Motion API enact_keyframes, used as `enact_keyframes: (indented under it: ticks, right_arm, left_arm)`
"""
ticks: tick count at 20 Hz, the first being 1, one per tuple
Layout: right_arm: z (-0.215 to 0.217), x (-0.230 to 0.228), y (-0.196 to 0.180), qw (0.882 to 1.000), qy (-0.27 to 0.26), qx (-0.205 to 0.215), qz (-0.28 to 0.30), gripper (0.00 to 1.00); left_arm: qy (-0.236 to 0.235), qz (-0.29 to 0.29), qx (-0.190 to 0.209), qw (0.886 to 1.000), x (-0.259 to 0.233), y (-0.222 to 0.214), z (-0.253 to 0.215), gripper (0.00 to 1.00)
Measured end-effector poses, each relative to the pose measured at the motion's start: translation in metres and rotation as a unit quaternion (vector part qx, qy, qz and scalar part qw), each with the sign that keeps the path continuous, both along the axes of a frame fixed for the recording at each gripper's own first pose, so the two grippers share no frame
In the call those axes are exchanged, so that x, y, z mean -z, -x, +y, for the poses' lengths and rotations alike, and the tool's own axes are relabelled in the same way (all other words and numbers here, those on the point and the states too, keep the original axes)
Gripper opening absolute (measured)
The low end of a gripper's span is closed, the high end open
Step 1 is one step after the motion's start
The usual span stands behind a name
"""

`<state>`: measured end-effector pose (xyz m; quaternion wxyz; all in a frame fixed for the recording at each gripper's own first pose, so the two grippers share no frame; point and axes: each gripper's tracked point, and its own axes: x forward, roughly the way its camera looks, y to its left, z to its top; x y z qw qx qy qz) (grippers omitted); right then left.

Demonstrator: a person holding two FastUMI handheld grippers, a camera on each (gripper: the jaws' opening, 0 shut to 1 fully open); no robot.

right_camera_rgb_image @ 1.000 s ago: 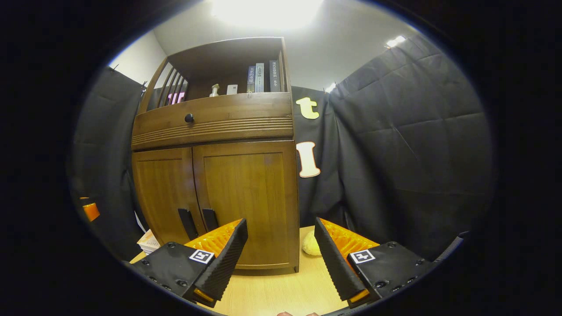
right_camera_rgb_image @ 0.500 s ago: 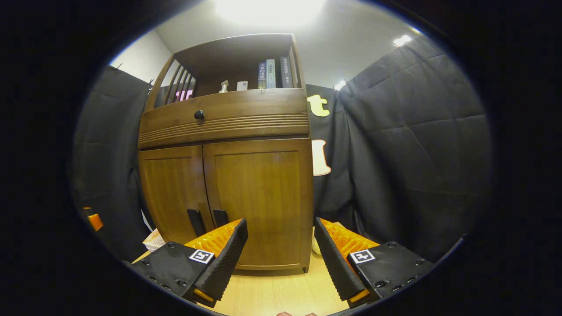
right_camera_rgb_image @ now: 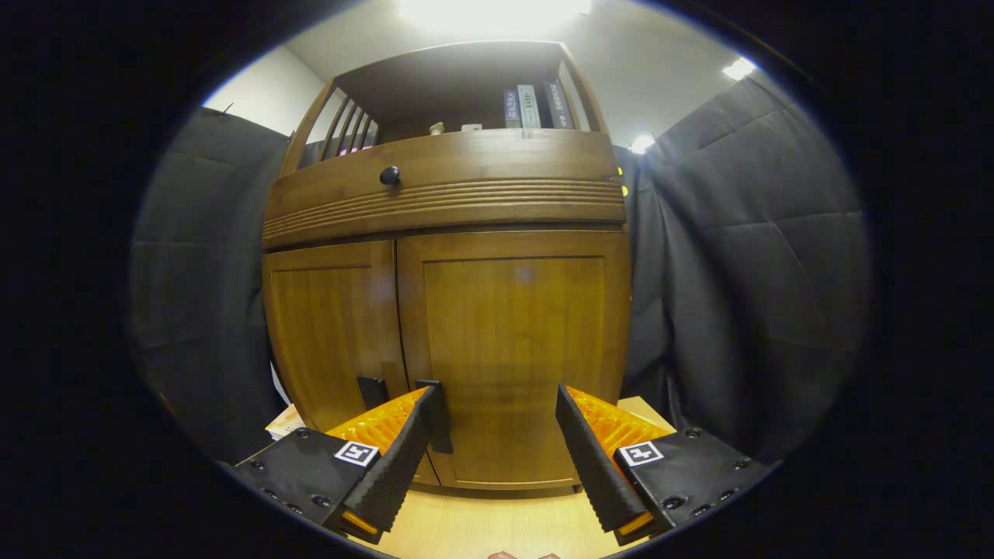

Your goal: Open the right door of the double-door shoe cabinet with the right hand, and open the left door with the left hand.

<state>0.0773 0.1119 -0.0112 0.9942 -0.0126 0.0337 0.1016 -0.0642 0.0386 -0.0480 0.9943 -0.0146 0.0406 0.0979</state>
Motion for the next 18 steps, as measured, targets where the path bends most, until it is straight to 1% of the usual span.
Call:
enact_keyframes:
  ticks: [6,10,14,15,16,18]
  right_arm:
    - [0.033,0.028,-0.037,0.999,-0.001,-0.021,0.033,0.95]
    - [0.052,0.041,-0.061,0.998,0.006,-0.034,0.047,0.96]
    - [0.066,0.059,-0.081,0.997,0.008,-0.038,0.064,0.96]
    - [0.068,0.063,-0.086,0.997,0.008,-0.035,0.068,0.95]
    - [0.07,0.069,-0.09,0.997,0.007,-0.033,0.074,0.97]
    - [0.07,0.074,-0.094,0.996,0.004,-0.034,0.084,0.95]
  left_arm:
    - [0.012,0.027,-0.054,0.998,0.018,0.014,0.011,0.95]
    - [0.021,0.039,-0.078,0.996,0.024,0.014,0.012,0.96]
    - [0.016,0.051,-0.095,0.994,0.03,0.012,0.013,0.96]
    - [0.015,0.052,-0.096,0.994,0.031,0.011,0.012,0.96]
    - [0.014,0.054,-0.098,0.994,0.033,0.011,0.008,0.96]
    - [0.015,0.057,-0.098,0.993,0.035,0.01,0.007,0.96]
